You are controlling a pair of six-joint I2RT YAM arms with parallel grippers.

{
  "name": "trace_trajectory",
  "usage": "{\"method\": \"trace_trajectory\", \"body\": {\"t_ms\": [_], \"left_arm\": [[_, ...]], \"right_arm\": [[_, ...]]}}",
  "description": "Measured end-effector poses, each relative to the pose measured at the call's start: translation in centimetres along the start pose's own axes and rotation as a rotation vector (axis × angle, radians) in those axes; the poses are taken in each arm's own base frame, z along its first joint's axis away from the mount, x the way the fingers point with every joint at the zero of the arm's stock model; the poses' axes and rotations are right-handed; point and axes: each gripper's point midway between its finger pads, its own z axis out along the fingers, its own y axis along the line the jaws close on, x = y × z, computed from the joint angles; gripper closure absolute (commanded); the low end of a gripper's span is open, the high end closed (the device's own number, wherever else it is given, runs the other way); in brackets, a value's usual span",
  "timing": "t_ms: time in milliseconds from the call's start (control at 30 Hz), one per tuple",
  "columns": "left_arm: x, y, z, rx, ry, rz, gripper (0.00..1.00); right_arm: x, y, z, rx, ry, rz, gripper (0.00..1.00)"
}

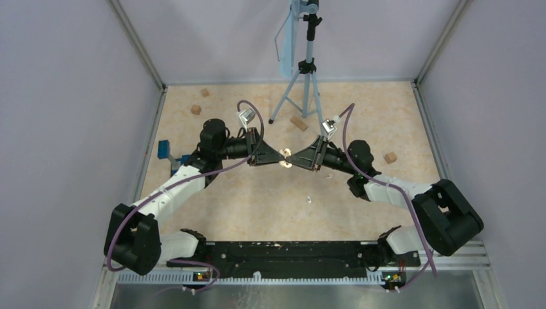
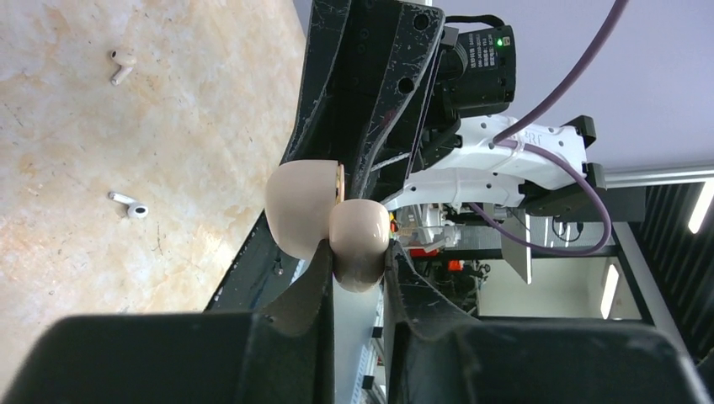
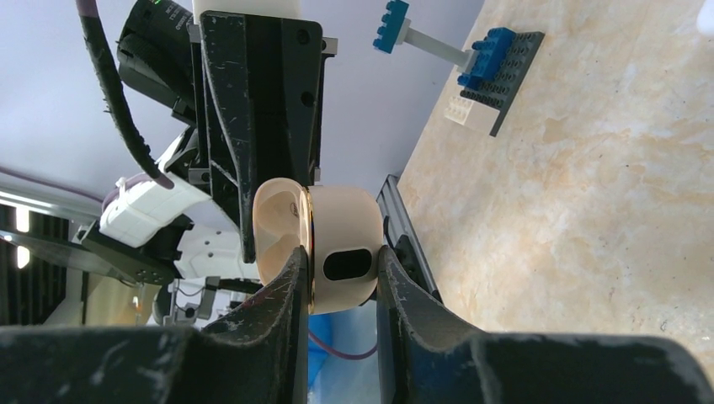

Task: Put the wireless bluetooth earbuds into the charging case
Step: Pass from the right arm to the left

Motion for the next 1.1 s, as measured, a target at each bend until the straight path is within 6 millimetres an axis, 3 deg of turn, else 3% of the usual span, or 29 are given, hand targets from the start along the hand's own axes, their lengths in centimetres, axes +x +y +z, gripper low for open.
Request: {"method": "trace_trajectory", "body": {"t_ms": [67, 167, 333, 433, 500, 600, 700, 767, 900, 1000, 1100], "left_arm": [[0.0, 0.0, 0.0, -0.002, -0.002, 0.0, 0.97], [-0.1, 0.2, 0.0, -0.01, -0.004, -0.006, 1.0], [0.1, 0.9, 0.0, -0.042, -0.003, -0.009, 1.0], [0.2, 1.7, -0.3, -0.068, 0.005, -0.009, 1.0], [0.1, 2.3, -0.7, -0.084, 0.007, -0.009, 1.0], [-0.1, 3.4, -1.7, -0.112, 0.004, -0.008, 1.0], [-0.3, 4.5, -2.7, -0.141, 0.003, -0.017, 1.0], [-0.1, 5.1, -3.3, -0.153, 0.009, -0.026, 1.0], [0.9, 6.2, -3.7, -0.168, 0.04, -0.052, 1.0], [1.6, 6.8, -3.8, -0.179, 0.059, -0.073, 1.0], [1.8, 7.0, -3.9, -0.18, 0.066, -0.071, 1.0]], "right_arm": [[0.0, 0.0, 0.0, 0.002, -0.001, 0.001, 0.68], [0.0, -0.2, 0.0, 0.01, -0.001, 0.004, 0.45], [0.6, -2.0, -0.8, 0.11, 0.022, -0.032, 0.25], [-0.3, -3.1, -2.0, 0.241, 0.005, -0.095, 0.21], [-1.6, -3.6, -3.1, 0.343, -0.032, -0.157, 0.21], [-3.5, -4.6, -5.5, 0.524, -0.104, -0.239, 0.37], [-4.2, -7.1, -8.7, 0.741, -0.149, -0.262, 0.46], [-3.8, -9.3, -10.8, 0.885, -0.151, -0.238, 0.54], [-2.0, -14.2, -14.1, 1.139, -0.064, -0.156, 0.55], [-0.9, -16.5, -14.9, 1.215, -0.006, -0.116, 0.55], [-1.0, -17.3, -15.1, 1.247, -0.014, -0.118, 0.55]]}}
